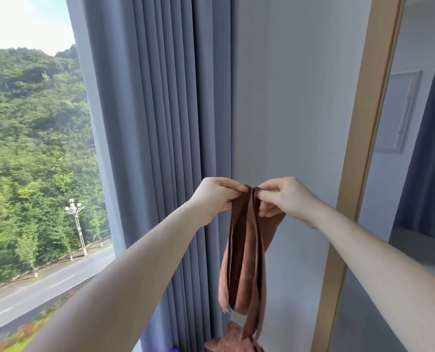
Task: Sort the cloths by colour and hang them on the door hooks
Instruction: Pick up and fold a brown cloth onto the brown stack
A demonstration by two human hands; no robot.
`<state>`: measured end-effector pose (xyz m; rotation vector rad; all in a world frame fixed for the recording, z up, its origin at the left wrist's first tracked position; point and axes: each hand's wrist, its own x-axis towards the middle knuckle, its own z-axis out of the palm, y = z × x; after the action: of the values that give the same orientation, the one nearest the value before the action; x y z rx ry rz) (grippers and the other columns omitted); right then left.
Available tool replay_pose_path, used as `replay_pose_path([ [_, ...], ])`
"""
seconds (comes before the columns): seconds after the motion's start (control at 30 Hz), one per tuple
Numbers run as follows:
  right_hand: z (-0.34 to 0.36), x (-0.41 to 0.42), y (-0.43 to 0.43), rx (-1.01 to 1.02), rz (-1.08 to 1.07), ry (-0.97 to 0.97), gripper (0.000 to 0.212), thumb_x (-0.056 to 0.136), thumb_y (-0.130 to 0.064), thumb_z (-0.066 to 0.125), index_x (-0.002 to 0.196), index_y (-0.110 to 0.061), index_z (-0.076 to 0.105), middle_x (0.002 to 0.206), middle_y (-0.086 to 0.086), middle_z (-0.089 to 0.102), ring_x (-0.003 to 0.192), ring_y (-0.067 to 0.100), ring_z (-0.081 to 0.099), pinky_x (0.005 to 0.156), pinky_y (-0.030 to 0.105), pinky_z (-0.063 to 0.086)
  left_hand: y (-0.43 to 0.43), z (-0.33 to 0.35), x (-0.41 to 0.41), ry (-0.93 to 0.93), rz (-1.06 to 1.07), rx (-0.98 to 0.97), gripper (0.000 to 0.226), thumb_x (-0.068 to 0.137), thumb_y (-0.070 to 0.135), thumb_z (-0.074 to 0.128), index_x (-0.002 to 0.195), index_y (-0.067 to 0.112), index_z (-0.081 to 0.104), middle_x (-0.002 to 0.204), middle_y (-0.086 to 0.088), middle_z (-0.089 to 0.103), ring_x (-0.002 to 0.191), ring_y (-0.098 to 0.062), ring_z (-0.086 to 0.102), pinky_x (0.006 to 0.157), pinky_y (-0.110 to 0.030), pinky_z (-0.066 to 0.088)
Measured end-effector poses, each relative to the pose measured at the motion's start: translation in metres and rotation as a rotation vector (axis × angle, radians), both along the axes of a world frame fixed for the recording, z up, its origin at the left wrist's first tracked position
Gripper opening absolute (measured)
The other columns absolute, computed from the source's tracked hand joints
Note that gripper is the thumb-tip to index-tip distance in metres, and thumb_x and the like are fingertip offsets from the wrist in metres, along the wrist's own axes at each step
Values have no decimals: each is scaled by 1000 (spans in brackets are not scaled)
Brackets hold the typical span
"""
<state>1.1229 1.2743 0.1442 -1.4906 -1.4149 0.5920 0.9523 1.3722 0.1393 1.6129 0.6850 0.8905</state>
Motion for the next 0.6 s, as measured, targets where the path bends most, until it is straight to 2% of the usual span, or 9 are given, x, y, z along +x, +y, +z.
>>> replay_pose_path([
  [0.1,1,-1,2,37,-100,-216,7,91,-31,76,87,-27,80,73,-13,71,68,-2,62,68,16,47,-6,4,-1,41,-58,26,28,92,-11,58,100,5,79,102,-12,79,100,-25,76,93,-33,60],
  [0.2,3,-1,4,72,-170,-345,9,86,-41,80,82,-32,80,90,-10,60,86,0,59,73,18,42,-11,9,-1,45,-146,-34,30,92,-7,52,108,-1,76,108,-18,77,106,-29,74,96,-36,58],
  [0.27,5,-2,4,89,-180,-336,10,84,-39,81,79,-32,78,100,-9,57,94,2,58,76,16,40,-13,11,0,48,-186,-46,24,92,13,65,108,-1,77,111,-19,75,110,-31,71,101,-39,57],
  [0.37,7,-1,3,114,-189,-332,16,84,-31,83,72,-34,72,107,-10,58,96,4,59,76,10,37,-16,12,1,218,-68,240,25,83,39,81,101,23,83,103,2,79,106,-21,72,100,-38,57],
  [0.47,7,2,2,101,-167,-241,13,84,-32,82,74,-30,76,106,-14,63,98,1,61,78,11,40,-17,13,2,257,-8,390,22,81,33,85,102,28,82,94,12,79,98,-8,73,99,-36,56],
  [0.6,4,7,-2,76,-120,-165,13,84,-35,82,79,-24,80,101,-14,71,92,-3,64,73,10,44,-18,16,3,313,10,447,21,80,25,84,101,29,83,93,12,79,96,-9,72,98,-38,56],
])
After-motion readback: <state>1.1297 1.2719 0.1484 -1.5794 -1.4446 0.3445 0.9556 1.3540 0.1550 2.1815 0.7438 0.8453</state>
